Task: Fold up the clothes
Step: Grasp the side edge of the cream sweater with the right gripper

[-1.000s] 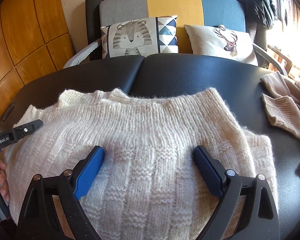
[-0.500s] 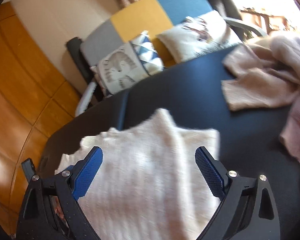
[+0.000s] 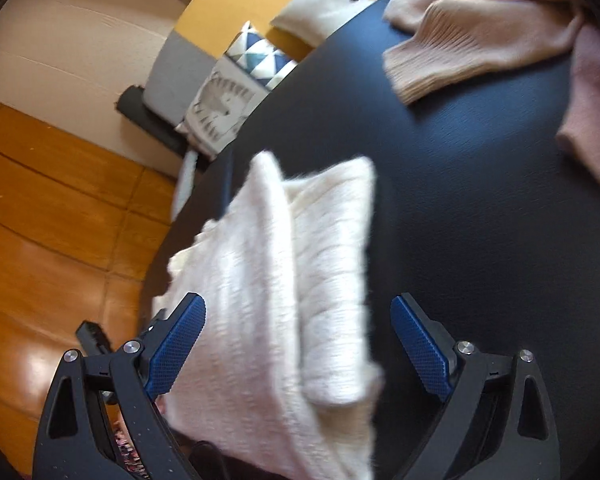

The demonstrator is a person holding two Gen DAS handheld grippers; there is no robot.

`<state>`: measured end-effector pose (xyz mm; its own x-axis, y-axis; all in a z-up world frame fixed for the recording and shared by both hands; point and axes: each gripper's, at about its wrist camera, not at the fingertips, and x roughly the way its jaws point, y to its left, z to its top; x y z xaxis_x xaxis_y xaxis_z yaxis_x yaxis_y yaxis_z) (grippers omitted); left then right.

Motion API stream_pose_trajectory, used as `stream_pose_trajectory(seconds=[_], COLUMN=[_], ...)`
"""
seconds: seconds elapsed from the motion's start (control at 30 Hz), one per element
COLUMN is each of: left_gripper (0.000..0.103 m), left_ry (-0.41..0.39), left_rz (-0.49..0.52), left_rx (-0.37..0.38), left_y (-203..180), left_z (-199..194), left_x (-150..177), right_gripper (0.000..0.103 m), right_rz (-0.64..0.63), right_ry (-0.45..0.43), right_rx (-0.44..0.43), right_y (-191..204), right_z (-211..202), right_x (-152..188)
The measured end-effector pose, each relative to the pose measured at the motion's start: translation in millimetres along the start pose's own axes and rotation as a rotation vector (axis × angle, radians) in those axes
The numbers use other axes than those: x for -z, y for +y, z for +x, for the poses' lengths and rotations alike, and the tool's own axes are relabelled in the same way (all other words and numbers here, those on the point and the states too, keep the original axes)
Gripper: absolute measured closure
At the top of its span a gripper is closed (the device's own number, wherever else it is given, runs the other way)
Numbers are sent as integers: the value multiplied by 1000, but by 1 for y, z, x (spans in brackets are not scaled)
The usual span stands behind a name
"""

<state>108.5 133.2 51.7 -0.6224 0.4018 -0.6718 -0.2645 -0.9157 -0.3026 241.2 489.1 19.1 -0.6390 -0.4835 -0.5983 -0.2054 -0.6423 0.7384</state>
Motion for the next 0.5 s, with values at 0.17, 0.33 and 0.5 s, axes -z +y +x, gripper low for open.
stream_pose_trajectory(seconds=[0.17,0.33,0.5], left_gripper=[60,59,50], left_ry=[12,34,15], left_rz=[-4,114,209], left_rx=[62,42,3], left_y=[-17,-48,-60], left_z=[-5,5,10], left_x=[2,14,22], right_gripper=[22,76,80], right_rz=[-128,-125,-53], right_ry=[19,14,-13], right_rx=[88,180,98], right_y=[27,32,33], right_z=[21,33,25], right_x=[7,7,6])
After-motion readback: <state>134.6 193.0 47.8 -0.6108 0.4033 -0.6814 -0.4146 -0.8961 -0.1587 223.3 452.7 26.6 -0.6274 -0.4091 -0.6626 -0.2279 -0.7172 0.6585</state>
